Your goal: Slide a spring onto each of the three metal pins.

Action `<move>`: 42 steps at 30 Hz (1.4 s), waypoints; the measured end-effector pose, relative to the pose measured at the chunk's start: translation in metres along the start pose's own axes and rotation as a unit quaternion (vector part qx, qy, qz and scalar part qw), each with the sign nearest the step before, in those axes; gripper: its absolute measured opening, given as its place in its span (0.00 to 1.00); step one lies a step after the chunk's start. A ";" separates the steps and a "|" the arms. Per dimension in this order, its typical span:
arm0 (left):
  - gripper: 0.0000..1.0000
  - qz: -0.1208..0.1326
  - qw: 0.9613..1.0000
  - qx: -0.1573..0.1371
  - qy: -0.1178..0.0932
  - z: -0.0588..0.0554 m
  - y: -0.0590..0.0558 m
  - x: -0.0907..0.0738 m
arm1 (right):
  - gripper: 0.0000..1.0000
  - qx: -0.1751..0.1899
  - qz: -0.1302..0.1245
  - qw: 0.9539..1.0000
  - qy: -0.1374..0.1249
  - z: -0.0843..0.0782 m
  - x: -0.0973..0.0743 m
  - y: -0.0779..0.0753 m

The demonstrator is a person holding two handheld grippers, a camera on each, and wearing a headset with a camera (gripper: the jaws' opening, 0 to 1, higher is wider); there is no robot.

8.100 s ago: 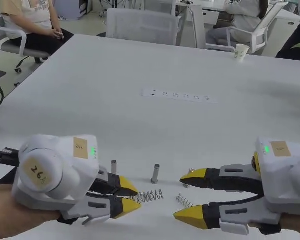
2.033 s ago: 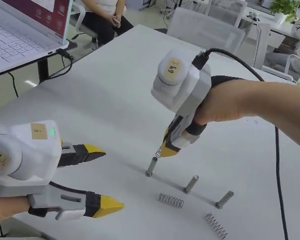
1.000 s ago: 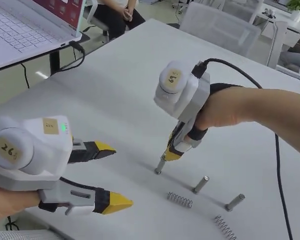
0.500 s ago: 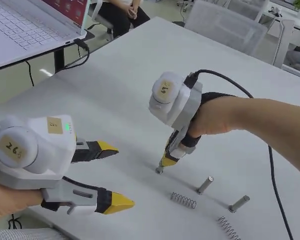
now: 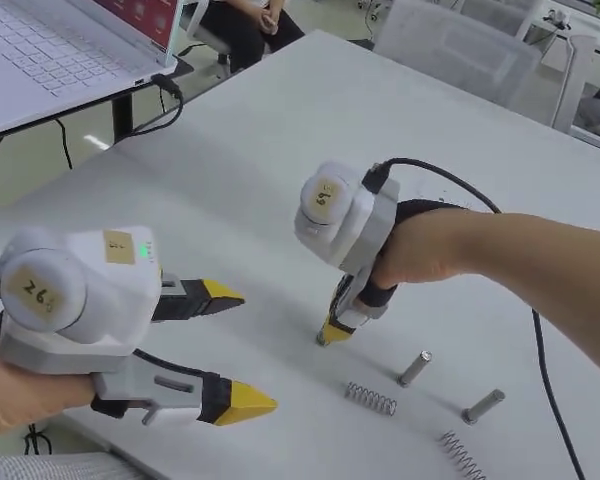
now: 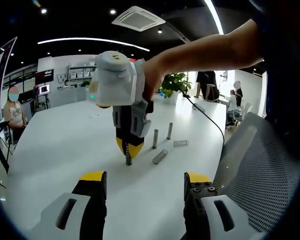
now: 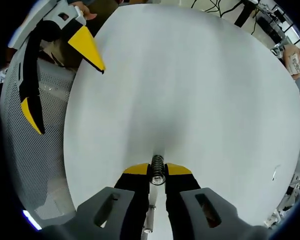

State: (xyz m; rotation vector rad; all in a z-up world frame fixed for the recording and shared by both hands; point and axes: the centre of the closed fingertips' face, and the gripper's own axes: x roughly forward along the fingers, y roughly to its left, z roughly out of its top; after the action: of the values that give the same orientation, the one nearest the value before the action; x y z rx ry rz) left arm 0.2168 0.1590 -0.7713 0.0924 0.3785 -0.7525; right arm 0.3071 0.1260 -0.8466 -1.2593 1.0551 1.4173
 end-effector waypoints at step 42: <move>0.58 -0.011 1.000 0.008 0.012 0.003 -0.005 0.003 | 0.32 0.049 -0.016 0.992 -0.116 -0.011 -0.024 0.009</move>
State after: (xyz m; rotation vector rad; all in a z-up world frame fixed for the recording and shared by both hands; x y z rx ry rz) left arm 0.2165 0.1527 -0.7698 0.1133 0.3975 -0.7767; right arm 0.3014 0.1117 -0.8233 -1.0100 0.9286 1.4313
